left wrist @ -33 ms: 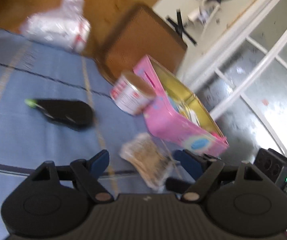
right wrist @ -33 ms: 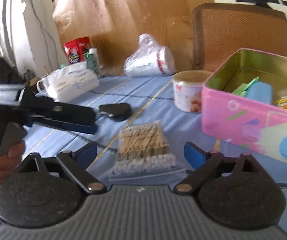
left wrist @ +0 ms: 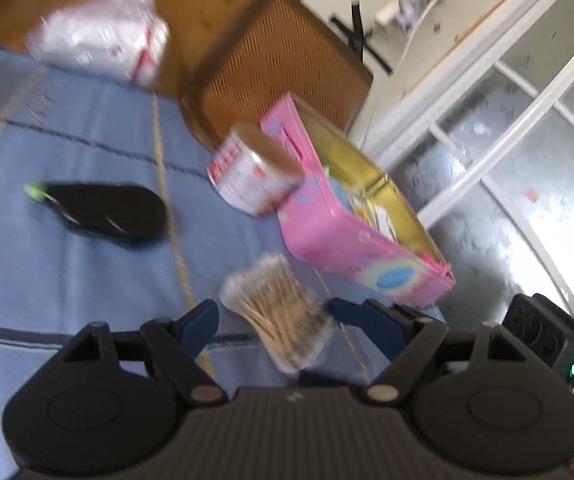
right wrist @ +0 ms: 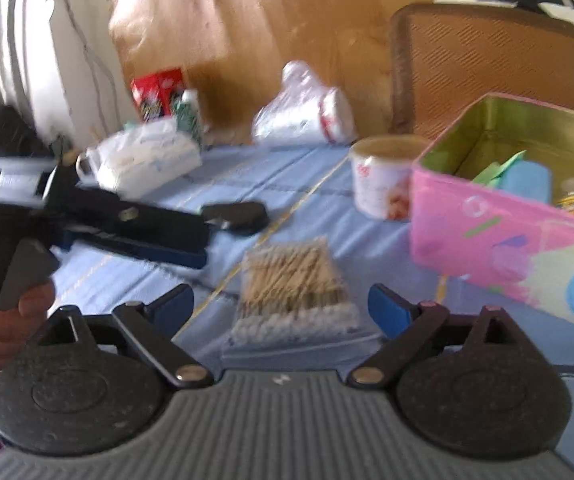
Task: Organize soft objects
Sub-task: 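Grasp the cotton-swab pack with the right gripper and lift it, then drop the cotton-swab pack into the pink tin with the right gripper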
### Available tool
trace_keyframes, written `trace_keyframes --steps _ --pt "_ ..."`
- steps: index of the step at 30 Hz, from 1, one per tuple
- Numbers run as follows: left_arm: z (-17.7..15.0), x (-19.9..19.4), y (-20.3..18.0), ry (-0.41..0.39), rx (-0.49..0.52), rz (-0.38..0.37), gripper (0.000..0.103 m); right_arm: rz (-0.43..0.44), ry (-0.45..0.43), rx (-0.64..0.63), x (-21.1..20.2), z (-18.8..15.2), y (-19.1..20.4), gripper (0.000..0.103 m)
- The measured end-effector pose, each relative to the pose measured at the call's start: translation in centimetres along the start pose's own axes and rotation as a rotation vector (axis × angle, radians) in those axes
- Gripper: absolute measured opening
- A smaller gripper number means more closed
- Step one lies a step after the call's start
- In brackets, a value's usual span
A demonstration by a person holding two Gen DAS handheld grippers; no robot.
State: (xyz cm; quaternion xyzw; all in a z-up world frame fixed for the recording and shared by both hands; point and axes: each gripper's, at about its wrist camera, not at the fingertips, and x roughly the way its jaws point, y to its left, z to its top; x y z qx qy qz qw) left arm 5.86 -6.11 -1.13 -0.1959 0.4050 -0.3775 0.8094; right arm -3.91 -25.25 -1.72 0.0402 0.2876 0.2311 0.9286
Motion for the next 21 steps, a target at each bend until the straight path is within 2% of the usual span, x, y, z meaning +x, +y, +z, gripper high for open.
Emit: trace_keyframes --steps 1,2,3,6,9,13,17,19,21 --pt "-0.1 0.8 -0.2 0.024 0.004 0.002 0.055 -0.008 0.015 -0.02 0.2 -0.3 0.2 0.096" --pt "-0.4 1.6 -0.3 0.051 0.009 0.006 0.051 -0.025 0.026 -0.044 0.8 -0.6 0.7 0.093" --pt "-0.5 2.1 -0.4 0.061 0.013 0.021 0.045 -0.051 0.026 -0.071 1.2 -1.1 1.2 0.08" --pt "-0.4 2.1 -1.8 0.046 0.059 0.038 0.045 -0.123 -0.026 -0.154 0.7 -1.7 2.6 0.072" --pt "1.0 1.7 -3.9 0.013 0.117 -0.005 0.045 -0.187 -0.123 -0.172 -0.7 -1.6 2.2 0.068" --pt "3.8 2.4 -7.9 -0.043 0.238 -0.035 0.046 -0.267 -0.284 -0.14 -3.5 0.2 0.4 0.067" --pt "6.3 5.1 -11.1 -0.08 0.299 -0.053 0.047 -0.337 -0.359 -0.071 -4.5 2.3 -2.7 0.067" --pt "7.1 6.7 -12.2 -0.087 0.3 -0.047 0.059 -0.376 -0.377 -0.037 -4.4 3.3 -4.3 0.066" --pt "7.6 8.2 -12.7 -0.1 0.308 -0.023 0.063 -0.459 -0.39 -0.021 -3.9 3.9 -6.2 0.068"
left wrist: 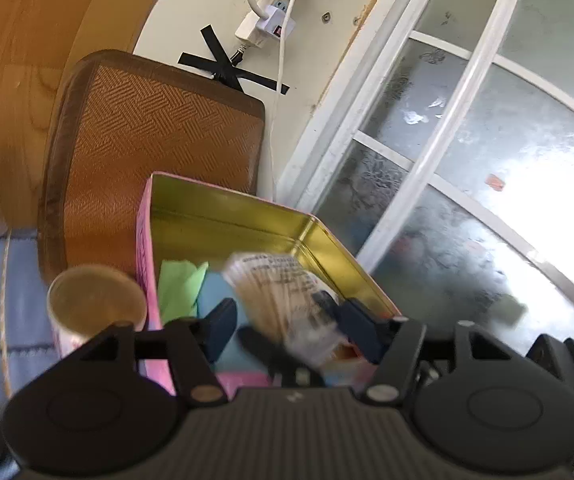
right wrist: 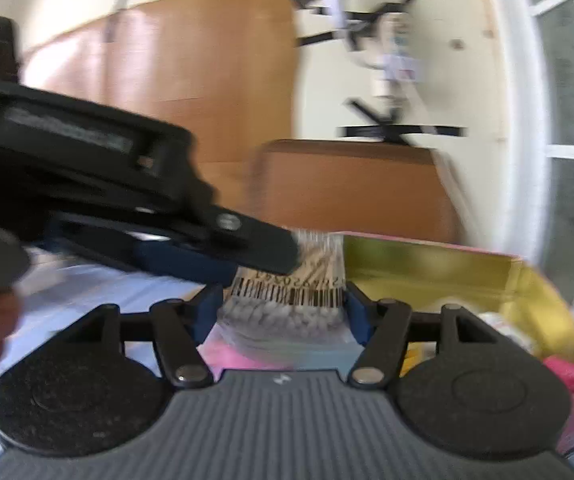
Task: Organize soft objects
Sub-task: 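Drop the cotton-swab pack into the pink tin with the right gripper, then move the right gripper to the black pouch and grasp it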
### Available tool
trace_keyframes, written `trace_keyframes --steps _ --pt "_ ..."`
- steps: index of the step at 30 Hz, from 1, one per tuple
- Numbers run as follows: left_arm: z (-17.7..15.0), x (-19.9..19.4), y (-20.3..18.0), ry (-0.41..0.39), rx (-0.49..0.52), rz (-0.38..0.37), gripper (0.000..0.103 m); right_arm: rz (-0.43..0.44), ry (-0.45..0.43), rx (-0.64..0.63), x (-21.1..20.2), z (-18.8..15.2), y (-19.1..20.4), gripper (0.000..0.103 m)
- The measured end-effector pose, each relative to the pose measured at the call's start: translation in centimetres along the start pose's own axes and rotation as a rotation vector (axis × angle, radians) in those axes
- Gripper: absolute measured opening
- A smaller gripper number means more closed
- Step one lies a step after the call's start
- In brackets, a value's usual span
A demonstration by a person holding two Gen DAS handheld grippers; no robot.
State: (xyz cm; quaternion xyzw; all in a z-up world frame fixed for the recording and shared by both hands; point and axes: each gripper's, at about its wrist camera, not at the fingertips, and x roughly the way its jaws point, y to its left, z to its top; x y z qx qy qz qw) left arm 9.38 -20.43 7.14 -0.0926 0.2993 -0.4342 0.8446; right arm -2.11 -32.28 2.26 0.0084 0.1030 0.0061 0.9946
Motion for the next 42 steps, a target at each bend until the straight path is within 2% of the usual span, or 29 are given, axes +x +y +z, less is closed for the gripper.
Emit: trace_keyframes --steps 3,5,9,13,14,16,19,23,26,27,29,33,35,36,37,42 --pt "-0.4 0.8 0.1 -0.002 -0.004 0.049 0.065 -0.144 0.001 -0.023 2.8 -0.5 -1.9 0.085" --pt "-1.0 0.8 0.7 0.01 -0.025 0.049 0.065 -0.202 0.039 -0.026 3.5 -1.2 -3.2 0.084" --pt "-2.4 0.1 1.8 0.016 -0.029 0.082 0.066 -0.184 0.031 0.064 2.4 -1.9 -4.6 0.084" --pt "-3.5 -2.3 3.0 0.005 -0.049 0.073 0.066 -0.16 0.002 0.114 0.3 -2.2 -4.2 0.074" --pt "-3.9 -3.3 3.4 -0.007 -0.048 0.076 0.066 -0.149 -0.008 0.129 -0.3 -2.1 -4.0 0.068" --pt "-4.8 -5.9 4.8 -0.034 -0.065 0.096 0.066 -0.088 -0.02 0.157 -1.5 -2.0 -3.2 0.061" --pt "-6.3 -10.0 7.9 -0.074 -0.123 0.162 0.066 0.093 0.0 0.158 -1.9 -1.6 -1.0 0.059" --pt "-8.2 -15.3 12.4 -0.108 -0.25 0.294 0.065 0.352 0.104 0.066 -0.2 -1.4 4.1 0.06" --pt "-9.6 -18.4 15.4 -0.136 -0.386 0.314 0.064 0.474 0.194 -0.032 2.4 -1.6 8.5 0.067" --pt "-9.9 -19.1 16.1 -0.144 -0.418 0.315 0.064 0.509 0.219 -0.069 3.5 -1.8 9.9 0.073" --pt "-10.6 -20.0 17.1 -0.149 -0.466 0.321 0.064 0.544 0.264 -0.131 5.6 -2.1 12.3 0.08" --pt "-11.4 -20.5 17.8 -0.143 -0.508 0.293 0.064 0.575 0.348 -0.244 10.1 -2.2 15.0 0.081" --pt "-11.4 -20.2 18.2 -0.137 -0.524 0.271 0.064 0.588 0.392 -0.271 10.9 -2.5 15.8 0.073" --pt "-11.5 -20.0 18.3 -0.134 -0.529 0.264 0.064 0.598 0.405 -0.263 10.9 -2.8 15.9 0.061" --pt "-11.4 -19.4 18.3 -0.128 -0.533 0.258 0.064 0.609 0.411 -0.233 10.8 -2.8 15.8 0.055" --pt "-11.9 -17.7 18.4 -0.091 -0.559 0.227 0.066 0.548 0.411 -0.154 7.8 -3.5 15.8 0.054"
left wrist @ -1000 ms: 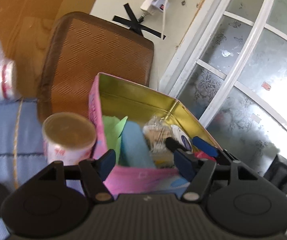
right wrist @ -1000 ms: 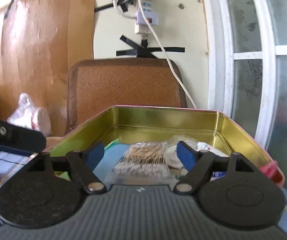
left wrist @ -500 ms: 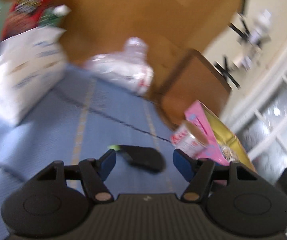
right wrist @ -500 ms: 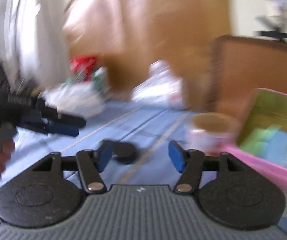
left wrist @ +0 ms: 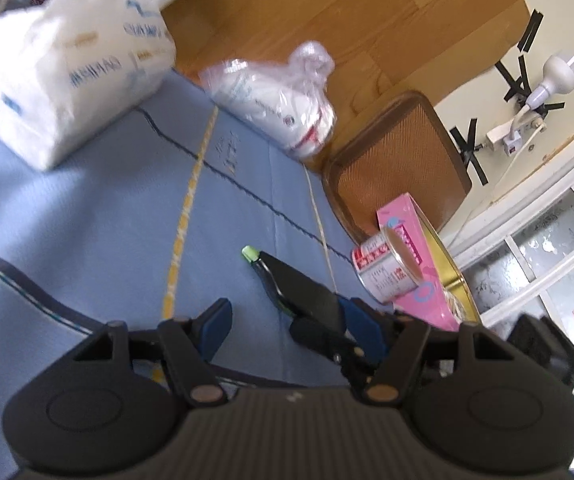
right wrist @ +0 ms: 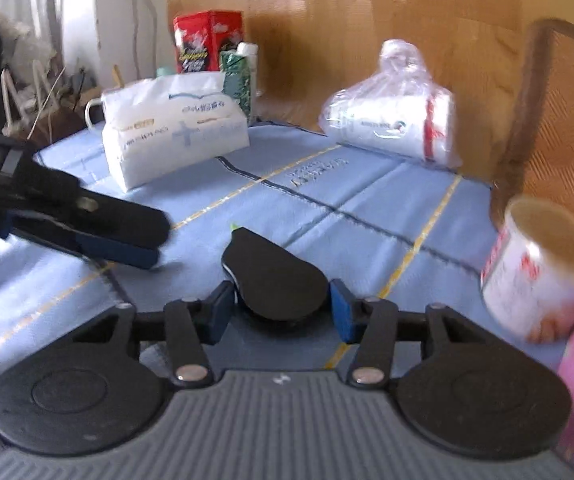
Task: Organize soft objects
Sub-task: 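Move the right gripper to the black pouch and grasp it, then lower the black pouch into the pink tin and open the right gripper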
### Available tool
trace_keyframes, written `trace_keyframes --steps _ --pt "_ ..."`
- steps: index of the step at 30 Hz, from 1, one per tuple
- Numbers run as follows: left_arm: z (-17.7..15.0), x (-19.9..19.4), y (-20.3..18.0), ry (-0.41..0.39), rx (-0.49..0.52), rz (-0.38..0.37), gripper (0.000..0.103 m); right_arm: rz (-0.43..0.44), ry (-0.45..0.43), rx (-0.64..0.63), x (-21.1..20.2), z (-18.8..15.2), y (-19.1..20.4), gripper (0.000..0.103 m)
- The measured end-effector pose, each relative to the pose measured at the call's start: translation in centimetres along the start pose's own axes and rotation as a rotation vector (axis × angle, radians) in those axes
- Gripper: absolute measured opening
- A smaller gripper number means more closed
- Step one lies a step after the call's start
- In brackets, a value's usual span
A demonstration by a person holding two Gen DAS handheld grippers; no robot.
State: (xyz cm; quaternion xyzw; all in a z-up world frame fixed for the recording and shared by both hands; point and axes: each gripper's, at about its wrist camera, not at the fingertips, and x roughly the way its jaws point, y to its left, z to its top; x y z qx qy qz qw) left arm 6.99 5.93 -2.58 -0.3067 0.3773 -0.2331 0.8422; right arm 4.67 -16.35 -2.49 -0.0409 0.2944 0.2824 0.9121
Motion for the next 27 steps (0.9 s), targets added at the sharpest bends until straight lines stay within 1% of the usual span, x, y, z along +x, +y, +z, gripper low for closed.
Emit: trace_keyframes --steps 3,5,6,7,9,11,14,16,18,22,25,27 --pt "-0.4 0.5 -0.7 0.009 0.002 -0.011 0.066 0.024 -0.023 0.094 -1.1 -0.8 0.5 0.054" --pt "-0.7 1.1 -1.4 0.033 0.0 -0.037 0.056 0.041 -0.044 0.153 -1.8 -1.4 0.7 0.054" --pt "-0.8 1.3 -2.0 0.042 0.014 -0.035 0.048 0.046 -0.057 0.173 -2.0 -1.7 0.9 0.054" --pt "-0.8 1.6 -2.7 0.043 0.038 -0.024 0.042 0.035 -0.073 0.183 -2.4 -1.8 1.0 0.054" --pt "-0.6 2.1 -4.5 0.048 0.085 -0.037 0.037 -0.013 -0.123 0.174 -3.5 -1.9 1.0 0.054" --pt "-0.2 2.8 -6.7 0.063 0.121 -0.081 0.036 -0.071 -0.183 0.158 -5.2 -1.8 0.7 0.054" --pt "0.1 4.5 -11.2 0.075 0.225 -0.12 0.036 -0.177 -0.278 0.134 -8.0 -1.6 -0.4 0.054" --pt "0.0 6.5 -14.8 0.098 0.304 -0.154 0.037 -0.253 -0.334 0.133 -10.0 -1.8 -1.7 0.054" --pt "-0.4 8.9 -17.8 0.115 0.373 -0.169 0.037 -0.327 -0.375 0.146 -11.9 -2.2 -3.3 0.054" --pt "-1.0 13.9 -22.2 0.171 0.428 -0.199 0.037 -0.426 -0.402 0.197 -14.2 -3.1 -7.6 0.054" --pt "-1.4 17.4 -24.5 0.195 0.459 -0.195 0.037 -0.511 -0.393 0.214 -14.7 -3.8 -10.7 0.054" --pt "-2.0 19.4 -25.9 0.209 0.479 -0.191 0.037 -0.554 -0.387 0.237 -15.2 -4.4 -12.5 0.054"
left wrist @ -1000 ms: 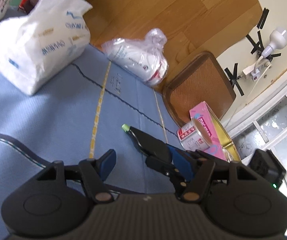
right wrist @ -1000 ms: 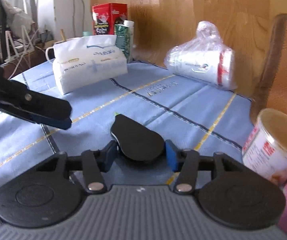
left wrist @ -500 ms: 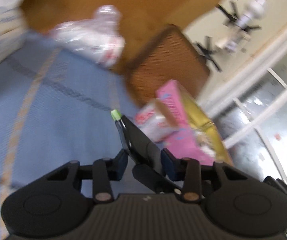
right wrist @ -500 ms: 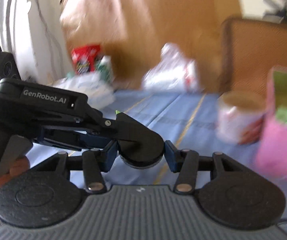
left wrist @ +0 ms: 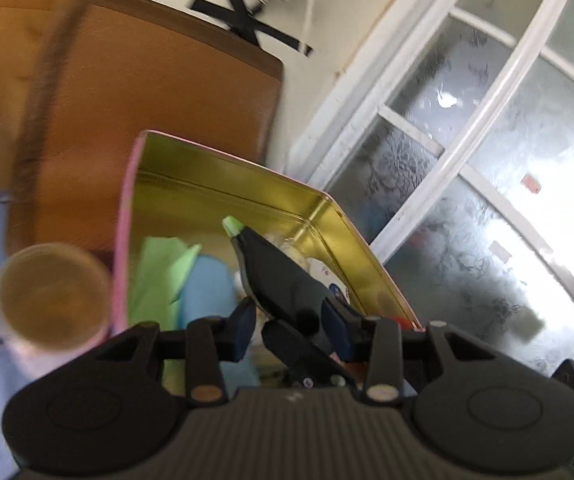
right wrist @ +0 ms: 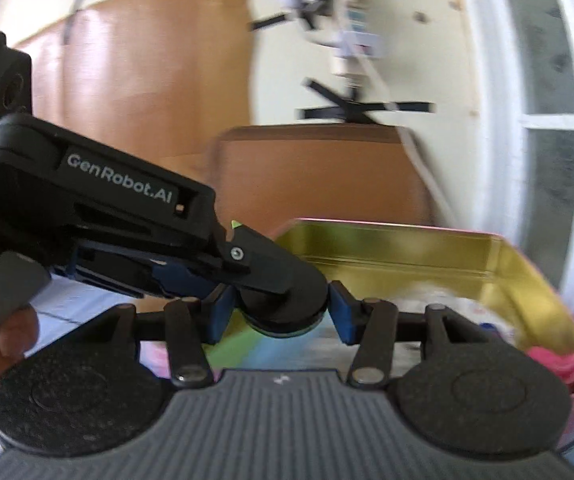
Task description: Organize soft objects
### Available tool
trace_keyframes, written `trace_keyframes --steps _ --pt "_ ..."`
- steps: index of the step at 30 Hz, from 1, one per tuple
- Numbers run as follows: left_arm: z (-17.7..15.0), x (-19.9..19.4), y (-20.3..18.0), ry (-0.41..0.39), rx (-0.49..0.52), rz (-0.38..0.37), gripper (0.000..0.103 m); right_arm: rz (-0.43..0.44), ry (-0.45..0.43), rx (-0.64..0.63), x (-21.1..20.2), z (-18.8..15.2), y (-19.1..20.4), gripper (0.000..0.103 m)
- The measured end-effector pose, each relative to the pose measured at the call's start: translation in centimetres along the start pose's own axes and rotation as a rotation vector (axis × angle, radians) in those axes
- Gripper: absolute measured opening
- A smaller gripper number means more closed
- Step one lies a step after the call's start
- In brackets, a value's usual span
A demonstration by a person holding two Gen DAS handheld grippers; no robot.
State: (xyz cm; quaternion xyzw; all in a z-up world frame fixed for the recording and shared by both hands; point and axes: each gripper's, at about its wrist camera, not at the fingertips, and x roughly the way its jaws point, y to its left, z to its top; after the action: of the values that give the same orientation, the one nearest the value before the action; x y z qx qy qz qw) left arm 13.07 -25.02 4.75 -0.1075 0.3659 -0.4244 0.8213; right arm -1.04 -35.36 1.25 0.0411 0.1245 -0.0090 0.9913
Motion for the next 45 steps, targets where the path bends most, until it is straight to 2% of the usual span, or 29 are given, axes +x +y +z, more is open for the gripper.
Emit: trace_keyframes --steps 4,9,10,12,14,16,18,25,29,37,42,45 --pt "0.3 3.6 -1.6 0.019 0.028 0.024 0.038 -0.099 0.011 0.033 1.0 -0.5 -3.6 0.054" --pt "0.2 5.5 -2.3 0.032 0.028 0.077 0.047 -0.207 0.065 0.088 2.7 -0.9 -7.1 0.058" --pt "0.0 5.2 -2.1 0.032 0.029 0.083 0.051 -0.212 0.075 0.101 2.8 -1.0 -7.4 0.063" --pt "-0.4 4.6 -2.1 0.024 0.048 0.118 0.054 -0.213 0.056 0.121 2.4 -1.2 -7.9 0.065" --pt "-0.6 4.1 -2.4 0.008 0.071 0.166 0.059 -0.212 0.038 0.123 1.5 -1.4 -7.7 0.065" --pt "-1.1 3.0 -2.7 0.001 0.094 0.212 0.069 -0.201 0.011 0.143 0.4 -1.5 -7.4 0.065" --pt "-1.8 1.7 -3.1 -0.013 0.13 0.257 0.074 -0.184 -0.021 0.173 -1.2 -1.7 -6.9 0.065" --pt "-4.4 -4.4 -3.8 -0.089 0.19 0.344 0.103 -0.157 -0.109 0.264 -6.2 -2.6 -4.6 0.065" --pt "-6.2 -8.1 -3.5 -0.113 0.189 0.396 0.103 -0.151 -0.112 0.333 -8.1 -3.0 -3.3 0.07" --pt "-10.1 -12.5 -1.4 -0.101 0.108 0.5 0.103 -0.123 -0.086 0.391 -10.4 -3.3 0.1 0.096" --pt "-12.3 -14.5 -1.0 -0.132 0.124 0.586 0.103 -0.097 -0.07 0.454 -11.6 -3.7 1.6 0.102" --pt "-13.2 -15.4 -0.8 -0.167 0.137 0.616 0.103 -0.09 -0.055 0.45 -11.7 -3.8 2.8 0.103"
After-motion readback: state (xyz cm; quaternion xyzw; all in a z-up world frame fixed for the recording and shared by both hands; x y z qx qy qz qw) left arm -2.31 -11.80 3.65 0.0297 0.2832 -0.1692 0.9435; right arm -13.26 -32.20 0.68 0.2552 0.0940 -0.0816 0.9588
